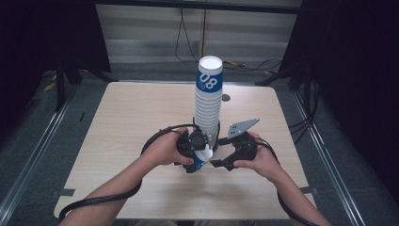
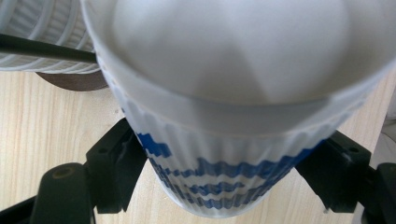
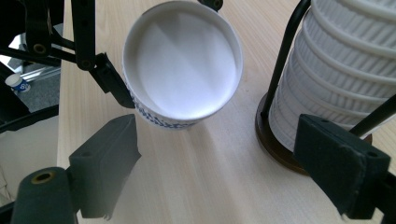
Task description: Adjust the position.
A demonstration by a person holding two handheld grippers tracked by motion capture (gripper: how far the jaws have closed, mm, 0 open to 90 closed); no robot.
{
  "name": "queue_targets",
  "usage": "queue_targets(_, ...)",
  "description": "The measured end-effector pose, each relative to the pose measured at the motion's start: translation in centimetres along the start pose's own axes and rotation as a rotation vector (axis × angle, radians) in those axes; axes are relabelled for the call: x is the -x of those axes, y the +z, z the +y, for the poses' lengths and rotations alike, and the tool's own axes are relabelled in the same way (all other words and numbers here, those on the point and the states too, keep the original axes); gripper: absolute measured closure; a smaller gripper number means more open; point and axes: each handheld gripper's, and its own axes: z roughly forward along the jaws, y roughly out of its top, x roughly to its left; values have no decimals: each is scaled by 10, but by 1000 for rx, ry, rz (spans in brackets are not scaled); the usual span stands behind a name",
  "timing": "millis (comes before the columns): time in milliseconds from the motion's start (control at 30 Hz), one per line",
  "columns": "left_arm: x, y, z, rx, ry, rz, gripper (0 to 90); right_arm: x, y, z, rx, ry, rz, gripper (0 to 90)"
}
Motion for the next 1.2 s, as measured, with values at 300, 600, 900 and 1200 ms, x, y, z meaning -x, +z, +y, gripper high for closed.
queue_targets(300, 0, -3, 3, -8, 1, 2, 214, -1, 1, 0, 0, -3, 15, 147)
queue_targets(600, 0, -1, 5, -4, 2, -3, 214, -1, 2, 1, 16, 3, 28, 150)
queue_targets(900, 1, 1, 9, 11, 22, 6, 214, -3, 9, 3, 19, 0, 56, 170)
queue_targets(1200, 3, 0, 12, 26, 47, 9, 213, -2, 11, 4, 43, 16, 81, 224)
